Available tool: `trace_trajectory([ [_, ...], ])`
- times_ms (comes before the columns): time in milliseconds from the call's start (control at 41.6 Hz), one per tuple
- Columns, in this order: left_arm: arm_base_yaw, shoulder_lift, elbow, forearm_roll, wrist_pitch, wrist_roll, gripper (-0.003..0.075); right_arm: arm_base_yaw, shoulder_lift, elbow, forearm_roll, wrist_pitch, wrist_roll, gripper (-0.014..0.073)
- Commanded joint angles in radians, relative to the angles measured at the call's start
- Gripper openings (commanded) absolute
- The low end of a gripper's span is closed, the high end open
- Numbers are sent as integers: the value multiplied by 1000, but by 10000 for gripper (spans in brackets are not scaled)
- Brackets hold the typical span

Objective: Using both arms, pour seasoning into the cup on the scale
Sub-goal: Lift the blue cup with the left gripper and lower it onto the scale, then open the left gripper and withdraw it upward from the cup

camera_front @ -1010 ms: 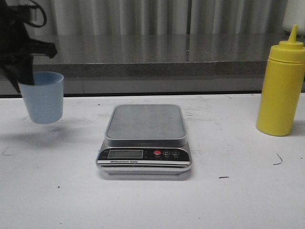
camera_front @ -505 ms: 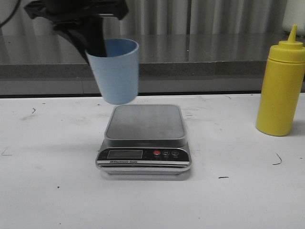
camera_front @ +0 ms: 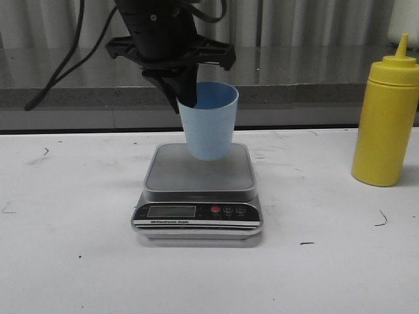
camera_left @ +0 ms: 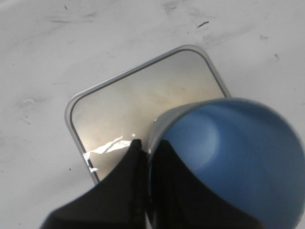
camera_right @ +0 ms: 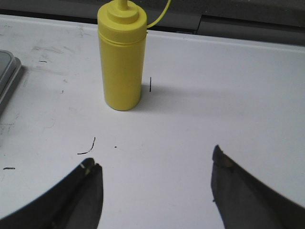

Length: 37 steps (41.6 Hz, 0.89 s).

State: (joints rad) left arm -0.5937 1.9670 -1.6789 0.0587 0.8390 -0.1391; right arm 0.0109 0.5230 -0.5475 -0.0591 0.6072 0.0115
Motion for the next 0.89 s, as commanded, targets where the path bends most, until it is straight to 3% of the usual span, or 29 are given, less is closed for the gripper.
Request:
trace_trajectory([
  [0, -1, -29, -55, 44, 2, -33, -20, -5, 9, -27, -12, -71, -11, 509],
  [433, -1, -10, -55, 71, 5, -60, 8, -5, 9, -27, -12, -71, -11, 509],
  [698, -1, -32, -57, 66, 5, -60, 365, -5, 9, -27, -12, -71, -11, 509],
  [746, -2, -46, -57, 64, 6, -52, 395, -5, 9, -27, -12, -71, -11, 509],
  [866, -2, -109, -57, 59, 14, -50, 389, -5, 9, -27, -12, -71, -11, 509],
])
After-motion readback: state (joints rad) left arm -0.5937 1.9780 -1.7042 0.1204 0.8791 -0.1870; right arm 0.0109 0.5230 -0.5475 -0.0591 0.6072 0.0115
